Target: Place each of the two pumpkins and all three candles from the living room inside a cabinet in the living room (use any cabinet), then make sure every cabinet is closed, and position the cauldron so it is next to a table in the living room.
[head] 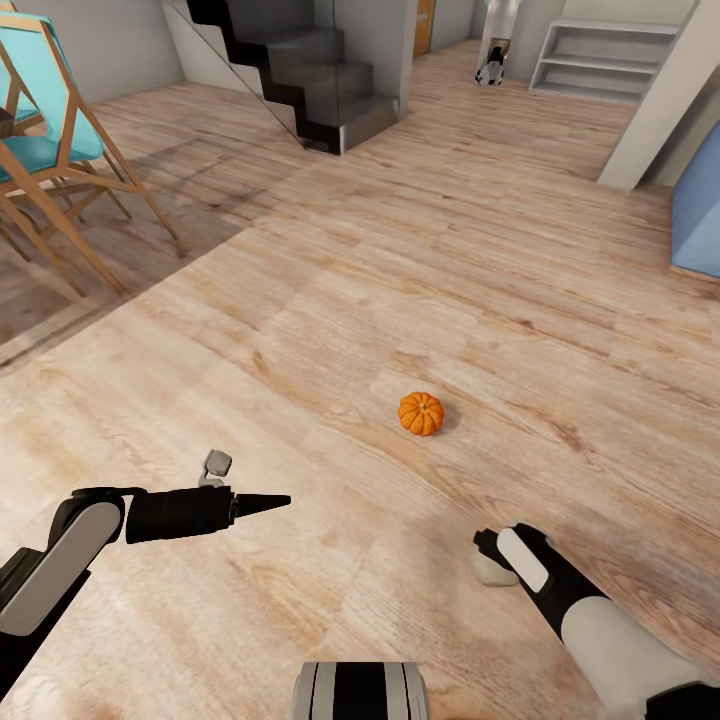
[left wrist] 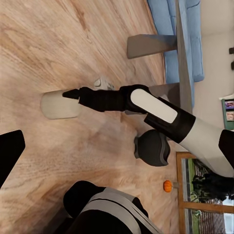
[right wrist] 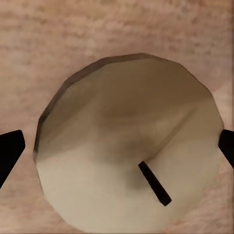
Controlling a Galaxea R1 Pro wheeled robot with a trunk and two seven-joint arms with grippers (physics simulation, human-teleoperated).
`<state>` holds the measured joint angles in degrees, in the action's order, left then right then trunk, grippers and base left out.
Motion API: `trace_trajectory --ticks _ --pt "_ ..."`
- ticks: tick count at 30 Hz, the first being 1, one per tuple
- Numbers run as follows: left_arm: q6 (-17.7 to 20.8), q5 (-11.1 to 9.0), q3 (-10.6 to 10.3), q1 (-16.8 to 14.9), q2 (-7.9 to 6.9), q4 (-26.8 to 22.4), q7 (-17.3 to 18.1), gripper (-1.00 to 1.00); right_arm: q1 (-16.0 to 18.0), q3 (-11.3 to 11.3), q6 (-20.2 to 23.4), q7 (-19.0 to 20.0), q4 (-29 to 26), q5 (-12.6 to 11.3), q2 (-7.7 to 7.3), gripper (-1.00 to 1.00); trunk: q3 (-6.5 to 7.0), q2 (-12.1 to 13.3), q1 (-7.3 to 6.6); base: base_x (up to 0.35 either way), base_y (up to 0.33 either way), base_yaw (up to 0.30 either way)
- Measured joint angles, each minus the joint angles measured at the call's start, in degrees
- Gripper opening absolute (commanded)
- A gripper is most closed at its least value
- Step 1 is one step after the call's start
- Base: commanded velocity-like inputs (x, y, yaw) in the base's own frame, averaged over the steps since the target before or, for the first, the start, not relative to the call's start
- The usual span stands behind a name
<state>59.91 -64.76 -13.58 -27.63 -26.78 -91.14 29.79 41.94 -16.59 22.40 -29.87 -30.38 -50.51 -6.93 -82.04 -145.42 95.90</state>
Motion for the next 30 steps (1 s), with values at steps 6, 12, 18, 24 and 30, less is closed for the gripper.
trace_trajectory --ticks 6,12,18,24,30 --pt "0.0 0.0 0.01 0.04 0.0 0.02 0.0 1.0 0.11 -0.03 0.25 -0.1 1.05 1.03 -0.11 1.0 0.01 0.0 -0.01 0.0 0.0 0.0" --pt "0.0 0.0 0.01 0.01 0.01 0.02 0.0 1.0 0.82 -0.06 0.28 -0.29 2.63 1.18 -0.05 1.0 0.01 0.0 -0.01 0.0 0.0 0.0" --pt "0.0 0.0 0.01 0.02 0.04 -0.01 0.0 1.0 0.92 -0.1 0.27 -0.37 2.85 1.24 0.02 1.0 0.01 -0.01 -0.01 0.0 0.0 0.0" --pt "0.0 0.0 0.01 0.01 0.02 0.02 0.0 1.0 0.93 -0.13 0.26 -0.51 2.84 1.16 0.05 1.0 0.01 -0.01 -0.01 0.0 0.0 0.0" --pt "0.0 0.0 0.01 0.02 0.07 0.02 0.0 1.0 0.93 -0.13 0.26 -0.69 2.83 1.08 0.1 1.0 0.01 0.0 -0.01 0.0 0.0 0.0"
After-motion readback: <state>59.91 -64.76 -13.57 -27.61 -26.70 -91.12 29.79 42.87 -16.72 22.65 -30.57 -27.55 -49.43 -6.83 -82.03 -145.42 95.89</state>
